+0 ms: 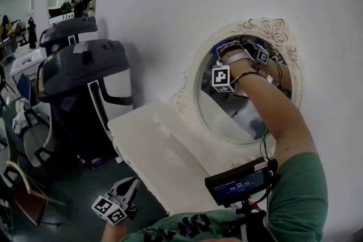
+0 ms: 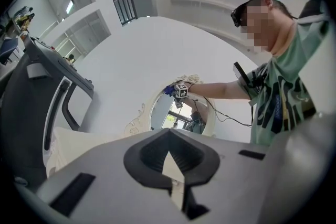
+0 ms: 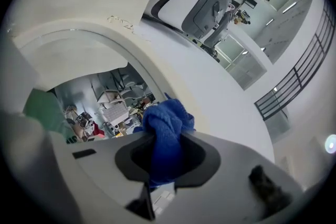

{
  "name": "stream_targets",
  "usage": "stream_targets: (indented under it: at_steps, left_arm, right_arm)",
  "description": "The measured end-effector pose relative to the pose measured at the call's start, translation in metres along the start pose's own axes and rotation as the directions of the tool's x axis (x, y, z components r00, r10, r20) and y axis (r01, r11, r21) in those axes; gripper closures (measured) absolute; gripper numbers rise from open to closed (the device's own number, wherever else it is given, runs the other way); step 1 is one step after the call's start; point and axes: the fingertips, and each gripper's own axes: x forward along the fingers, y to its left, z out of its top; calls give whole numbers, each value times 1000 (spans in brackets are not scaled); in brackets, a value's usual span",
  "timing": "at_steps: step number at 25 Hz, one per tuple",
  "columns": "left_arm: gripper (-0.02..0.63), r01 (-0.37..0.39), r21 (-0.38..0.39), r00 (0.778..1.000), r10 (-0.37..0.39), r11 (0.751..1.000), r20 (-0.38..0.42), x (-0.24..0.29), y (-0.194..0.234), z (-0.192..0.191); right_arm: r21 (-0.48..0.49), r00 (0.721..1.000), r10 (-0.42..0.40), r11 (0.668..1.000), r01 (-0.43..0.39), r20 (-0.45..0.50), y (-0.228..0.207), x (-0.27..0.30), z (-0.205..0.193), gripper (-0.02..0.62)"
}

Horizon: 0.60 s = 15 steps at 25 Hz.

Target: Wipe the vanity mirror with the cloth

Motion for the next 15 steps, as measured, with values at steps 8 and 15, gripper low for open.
stream_targets:
  at_steps: [8,15]
  left_arm:
    - [600,53,19,999,-53,998,-1,15,-27,5]
    - [600,120,46,993,-120,992,-9,21,-64,9]
  right_arm:
    - [-8,994,105,994,-106,-27,47,-53,-43,525]
    - [-17,982,185,982,-186,-47,107,-131,-95,525]
